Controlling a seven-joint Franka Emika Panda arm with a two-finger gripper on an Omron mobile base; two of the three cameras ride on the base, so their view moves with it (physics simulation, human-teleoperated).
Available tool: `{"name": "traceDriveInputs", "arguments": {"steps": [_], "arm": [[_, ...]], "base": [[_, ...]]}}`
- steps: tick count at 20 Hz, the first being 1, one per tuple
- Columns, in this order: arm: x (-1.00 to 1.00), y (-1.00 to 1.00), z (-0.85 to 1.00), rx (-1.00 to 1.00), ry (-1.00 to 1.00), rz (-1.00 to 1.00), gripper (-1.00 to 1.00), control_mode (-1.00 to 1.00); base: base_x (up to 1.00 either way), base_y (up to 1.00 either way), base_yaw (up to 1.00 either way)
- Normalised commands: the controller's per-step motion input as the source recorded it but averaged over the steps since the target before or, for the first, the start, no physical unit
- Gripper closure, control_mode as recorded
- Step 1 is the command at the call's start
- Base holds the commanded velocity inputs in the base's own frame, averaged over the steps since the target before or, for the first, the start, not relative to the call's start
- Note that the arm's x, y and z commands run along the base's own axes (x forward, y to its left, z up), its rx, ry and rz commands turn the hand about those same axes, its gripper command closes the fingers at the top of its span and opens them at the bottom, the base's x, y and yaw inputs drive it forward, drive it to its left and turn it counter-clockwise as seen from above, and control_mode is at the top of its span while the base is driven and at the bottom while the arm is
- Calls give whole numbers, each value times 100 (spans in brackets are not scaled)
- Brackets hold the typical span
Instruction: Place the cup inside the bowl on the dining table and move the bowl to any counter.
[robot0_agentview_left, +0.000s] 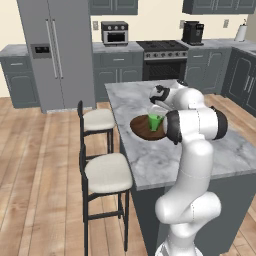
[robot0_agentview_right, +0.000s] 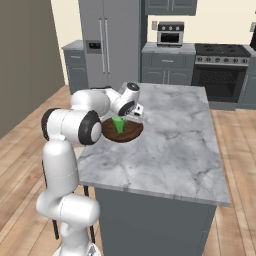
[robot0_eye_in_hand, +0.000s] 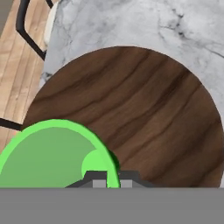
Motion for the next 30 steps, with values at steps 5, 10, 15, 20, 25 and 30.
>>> {"name": "traceDriveInputs", "arguments": {"steps": [5,10,15,20,25,30], "arm": [[8,6,-16,0,-4,0,100,-100],[0,5,-13,0,-1,0,100,-100],[0,2,-14,0,-1,0,100,-100],[0,0,-12,0,-1,0,100,-100],[0,0,-9,0,0,0,100,-100],[0,0,-7,0,0,0,100,-100]], "base": [[0,0,0],[0,0,0],[0,0,0],[0,0,0],[0,0,0],[0,0,0]]}}
